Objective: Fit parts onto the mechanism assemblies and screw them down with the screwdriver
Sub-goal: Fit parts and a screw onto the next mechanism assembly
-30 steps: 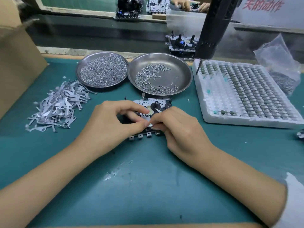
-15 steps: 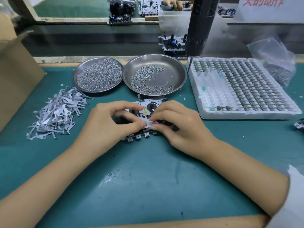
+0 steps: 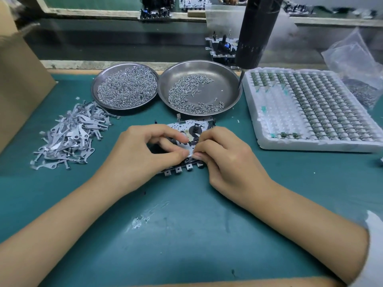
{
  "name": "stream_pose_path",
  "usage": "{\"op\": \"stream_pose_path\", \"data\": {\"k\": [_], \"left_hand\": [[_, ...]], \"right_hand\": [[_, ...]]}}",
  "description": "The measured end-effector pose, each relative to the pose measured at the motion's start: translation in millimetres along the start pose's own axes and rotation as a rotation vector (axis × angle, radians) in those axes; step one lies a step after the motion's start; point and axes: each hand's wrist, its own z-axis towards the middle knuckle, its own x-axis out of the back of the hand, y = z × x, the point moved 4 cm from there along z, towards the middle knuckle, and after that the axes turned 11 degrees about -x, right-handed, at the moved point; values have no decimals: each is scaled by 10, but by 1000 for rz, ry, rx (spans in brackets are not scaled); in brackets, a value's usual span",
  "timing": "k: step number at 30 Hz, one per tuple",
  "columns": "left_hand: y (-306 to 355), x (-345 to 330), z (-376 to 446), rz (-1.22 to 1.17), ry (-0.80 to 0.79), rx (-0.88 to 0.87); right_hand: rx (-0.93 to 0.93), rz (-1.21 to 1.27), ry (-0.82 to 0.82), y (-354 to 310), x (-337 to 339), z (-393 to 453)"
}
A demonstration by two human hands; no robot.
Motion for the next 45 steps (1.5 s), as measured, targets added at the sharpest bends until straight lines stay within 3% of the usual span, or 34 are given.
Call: {"op": "stream_pose_path", "data": {"k": [4, 9, 17, 20, 23, 25, 27, 31, 37, 45], "left_hand": [[32, 36, -15, 31, 15, -21], [61, 16, -32, 57, 52, -41], [135, 30, -33, 71, 46, -133], [155, 151, 19, 177, 170, -231], [108, 428, 141, 385, 407, -289], [21, 617, 293, 582, 452, -222], [-101, 738, 481, 779, 350, -106], [-263, 765, 705, 834, 188, 114], [-226, 765, 705, 955, 357, 33], [-226, 763, 701, 1046, 416, -34]], "right_hand": [[-51, 136, -15, 55, 24, 24], [-209, 377, 79, 165, 124, 80], [-329, 504, 130, 228, 157, 91], [-338, 525, 152, 235, 164, 95], [-349, 537, 160, 249, 160, 99], [-342, 542, 165, 253, 160, 99], [-334, 542, 168, 249, 159, 94], [-346, 555, 161, 253, 158, 80], [-351, 553, 149, 251, 149, 94], [-341, 552, 150, 249, 145, 97]]}}
